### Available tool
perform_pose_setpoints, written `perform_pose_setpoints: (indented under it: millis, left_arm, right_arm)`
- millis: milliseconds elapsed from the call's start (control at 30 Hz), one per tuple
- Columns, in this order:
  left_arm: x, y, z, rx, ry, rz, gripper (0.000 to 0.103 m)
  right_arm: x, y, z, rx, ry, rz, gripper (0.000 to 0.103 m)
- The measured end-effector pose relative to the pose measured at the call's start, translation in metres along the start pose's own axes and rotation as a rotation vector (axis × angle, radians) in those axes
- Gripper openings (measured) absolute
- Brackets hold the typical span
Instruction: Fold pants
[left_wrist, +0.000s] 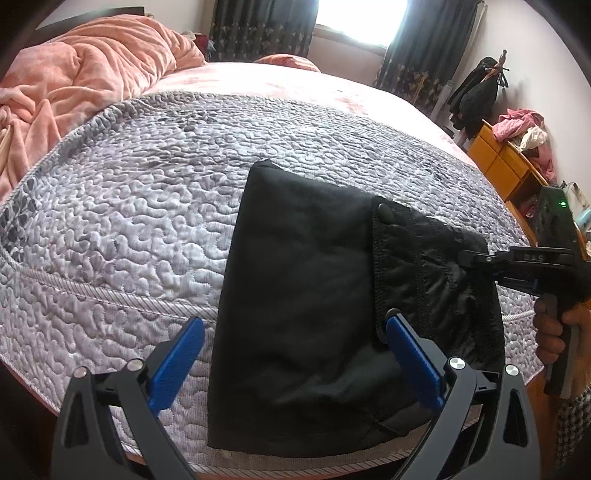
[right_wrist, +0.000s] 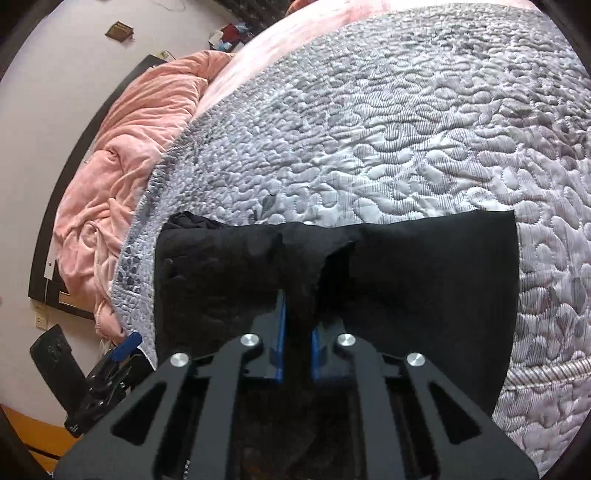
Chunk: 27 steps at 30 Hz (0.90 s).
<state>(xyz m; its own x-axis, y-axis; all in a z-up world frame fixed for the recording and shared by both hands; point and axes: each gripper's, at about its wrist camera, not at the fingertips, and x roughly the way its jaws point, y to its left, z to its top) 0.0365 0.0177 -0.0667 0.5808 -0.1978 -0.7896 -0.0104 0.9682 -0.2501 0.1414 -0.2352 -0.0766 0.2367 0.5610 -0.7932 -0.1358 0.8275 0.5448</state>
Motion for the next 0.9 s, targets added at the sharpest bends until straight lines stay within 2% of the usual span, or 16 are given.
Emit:
perform_pose_setpoints:
  millis: [300,433,600,667,733,900]
  left_arm:
    - [-0.004,-0.006,0.002,0.015,-0.013,-0.004,0.099]
    - [-0.006,-0.012,0.002,0.023,-0.019,-0.011,0.099]
    - [-0.006,-0.016,0.002,0.03,-0.018,-0.015,0.099]
    - [-0.006,-0.017,0.001,0.035,-0.02,-0.014,0.099]
    - [-0.007,-0.018,0.001,0.037,-0.022,-0.012,0.099]
    - [-0.007,-0.017,0.002,0.032,-0.021,-0.011,0.099]
  right_arm:
    - [-0.044,-0.002,0.0,0.01,-0.071,0.007,0.008]
    - [-0.056,-0.013,0.003,0.018,-0.085,-0.069,0.008]
    - [-0.042,-0.034,0.0,0.046,-0.058,-0.137,0.01]
    - [-0.038,-0.036,-0.001,0.047,-0.059,-0.147,0.013]
    - [-0.037,-0.036,-0.002,0.043,-0.062,-0.168,0.023]
    - [-0.046,-0.032,-0.011,0.012,-0.075,-0.215,0.033]
